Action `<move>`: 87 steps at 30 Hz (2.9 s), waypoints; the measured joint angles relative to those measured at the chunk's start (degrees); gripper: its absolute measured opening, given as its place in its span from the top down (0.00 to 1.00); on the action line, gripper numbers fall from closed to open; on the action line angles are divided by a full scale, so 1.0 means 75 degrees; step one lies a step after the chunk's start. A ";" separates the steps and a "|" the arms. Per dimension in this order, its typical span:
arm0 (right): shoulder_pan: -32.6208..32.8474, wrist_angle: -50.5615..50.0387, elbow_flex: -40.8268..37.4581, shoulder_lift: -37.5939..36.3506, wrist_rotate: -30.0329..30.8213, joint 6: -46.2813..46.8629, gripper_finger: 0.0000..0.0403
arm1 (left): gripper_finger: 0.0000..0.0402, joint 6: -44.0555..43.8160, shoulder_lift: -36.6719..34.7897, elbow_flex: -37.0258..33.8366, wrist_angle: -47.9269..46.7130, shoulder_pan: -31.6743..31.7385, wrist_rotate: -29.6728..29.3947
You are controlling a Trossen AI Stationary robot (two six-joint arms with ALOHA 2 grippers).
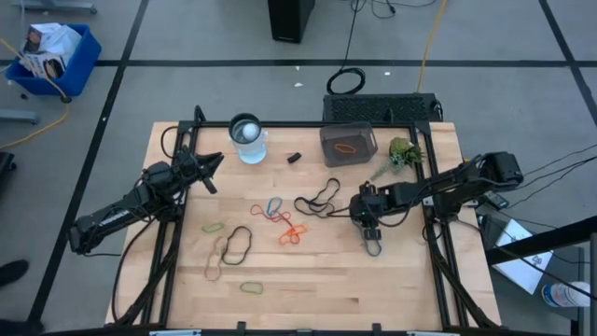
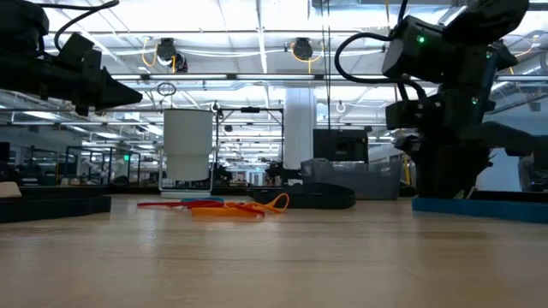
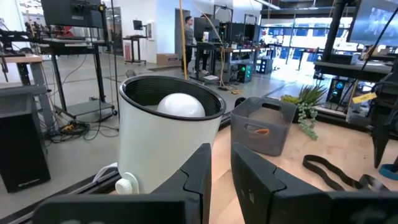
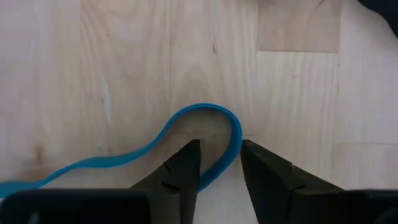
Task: Pick and place rubber bands into bin
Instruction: Put the blue rubber band into the black bin
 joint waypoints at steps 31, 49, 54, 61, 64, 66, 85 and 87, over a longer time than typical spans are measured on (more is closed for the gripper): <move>-0.0516 0.3165 -0.0026 -0.2086 -0.2579 0.2077 1.00 | 0.83 0.0060 0.0003 0.0000 -0.0019 0.0000 0.0000; -0.2249 0.3016 0.2222 -0.3033 -0.2195 0.0476 1.00 | 0.83 0.0086 0.0003 0.0000 -0.0024 0.0000 -0.0012; -0.2893 0.1966 0.3481 -0.2667 -0.1077 -0.0588 1.00 | 0.83 0.0072 0.0003 0.0000 -0.0063 0.0000 -0.0015; -0.3875 0.0731 0.4331 -0.1916 0.0848 -0.0956 1.00 | 0.83 0.0069 0.0003 0.0000 -0.0067 0.0000 -0.0015; -0.4357 0.0395 0.4348 -0.1595 0.0892 -0.0735 1.00 | 0.83 0.0068 0.0003 0.0000 -0.0066 0.0000 -0.0015; -0.4649 0.0110 0.4348 -0.1321 0.0889 -0.0732 1.00 | 0.83 0.0069 0.0003 0.0000 -0.0067 0.0000 -0.0015; -0.5359 -0.0049 0.4155 0.1141 0.0886 -0.0799 1.00 | 0.83 0.0066 0.0003 0.0000 -0.0082 0.0000 -0.0012; -0.5359 -0.0069 0.3995 0.1249 0.0884 -0.0802 1.00 | 0.83 0.0066 0.0003 0.0000 -0.0090 0.0000 -0.0012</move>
